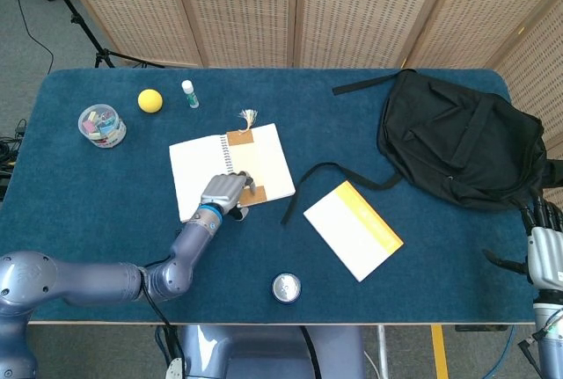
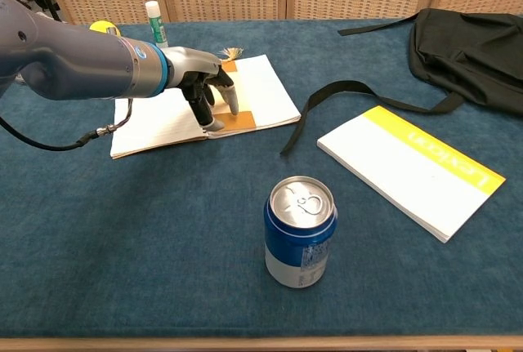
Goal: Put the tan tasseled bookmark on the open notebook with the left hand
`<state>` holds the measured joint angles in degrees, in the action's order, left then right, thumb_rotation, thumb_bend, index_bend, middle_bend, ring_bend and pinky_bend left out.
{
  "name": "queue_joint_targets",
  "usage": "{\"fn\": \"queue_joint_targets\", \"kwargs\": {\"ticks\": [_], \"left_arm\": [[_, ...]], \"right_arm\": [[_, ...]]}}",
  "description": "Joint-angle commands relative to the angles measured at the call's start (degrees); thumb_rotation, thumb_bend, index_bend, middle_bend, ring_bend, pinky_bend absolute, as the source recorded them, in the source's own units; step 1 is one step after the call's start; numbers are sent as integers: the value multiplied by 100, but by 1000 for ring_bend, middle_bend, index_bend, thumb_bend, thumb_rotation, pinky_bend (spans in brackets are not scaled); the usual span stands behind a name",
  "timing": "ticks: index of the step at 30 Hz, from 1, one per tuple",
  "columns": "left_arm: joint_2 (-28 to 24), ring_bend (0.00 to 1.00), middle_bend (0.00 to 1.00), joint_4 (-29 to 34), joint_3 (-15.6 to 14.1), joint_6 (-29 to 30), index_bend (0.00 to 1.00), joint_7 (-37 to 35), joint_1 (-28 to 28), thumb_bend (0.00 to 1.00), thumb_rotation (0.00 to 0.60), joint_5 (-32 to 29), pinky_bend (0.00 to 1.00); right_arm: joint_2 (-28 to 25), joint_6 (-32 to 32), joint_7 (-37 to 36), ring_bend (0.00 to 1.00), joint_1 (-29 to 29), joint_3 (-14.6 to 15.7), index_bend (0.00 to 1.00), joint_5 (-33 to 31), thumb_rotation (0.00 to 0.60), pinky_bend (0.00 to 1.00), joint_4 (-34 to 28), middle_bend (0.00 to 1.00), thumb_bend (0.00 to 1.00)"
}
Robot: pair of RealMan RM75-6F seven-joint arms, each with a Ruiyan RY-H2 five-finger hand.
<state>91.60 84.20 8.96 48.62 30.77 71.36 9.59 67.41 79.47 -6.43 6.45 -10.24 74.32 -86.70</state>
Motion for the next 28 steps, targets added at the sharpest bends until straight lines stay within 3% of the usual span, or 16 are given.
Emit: {"fn": "queue_joint_targets", "kwargs": {"ticks": [1, 10, 11, 13, 16, 19, 22, 26, 28], "left_arm": [[-46, 189, 199, 67, 49, 38, 361, -34, -52, 382, 600, 91, 221], [-465, 189, 174, 565, 212, 96, 362, -234, -270, 352, 600, 483, 221], [-577, 182, 157, 685, 228, 115, 362, -287, -327, 329, 600, 641, 220], [-844, 100, 59, 1001, 207, 246, 273, -428, -526, 176, 600, 1200, 198], [-1226, 1, 0, 1543, 20, 1159, 57, -846, -1181, 6, 600, 2881, 71], [-1452, 0, 0, 1701, -337, 2165, 0, -1403, -1938, 0, 600, 4369, 9], [-1642, 0, 0, 1579, -738, 3104, 0, -1857, -2682, 0, 600, 5375, 0], [-1770, 0, 0, 1427, -975, 3620, 0, -2223, -3213, 0, 600, 5777, 0], [-1919, 0, 0, 1225, -1293, 4107, 0, -2622, -3888, 0, 600, 5805, 0]], "right_arm": [[2, 2, 4, 0, 1, 2, 154, 5, 600, 26, 0, 0, 22], [2, 24, 16, 0, -1, 9, 154, 27, 600, 26, -16, 0, 27], [-2, 37, 9, 0, -4, 5, 154, 33, 600, 26, -22, 0, 26], [-11, 70, -4, 0, -11, -2, 154, 52, 600, 26, -37, 0, 21], [10, 217, -58, 0, -16, 4, 119, 226, 600, 26, 11, 0, 8], [125, 522, -76, 0, -32, 2, 24, 495, 600, 13, 163, 0, 1], [248, 808, -109, 0, -49, 5, 0, 736, 600, 0, 286, 0, 0], [273, 876, -100, 0, -60, 33, 0, 817, 600, 0, 290, 0, 0], [286, 913, -43, 0, -73, 53, 0, 851, 600, 0, 265, 0, 0]]}}
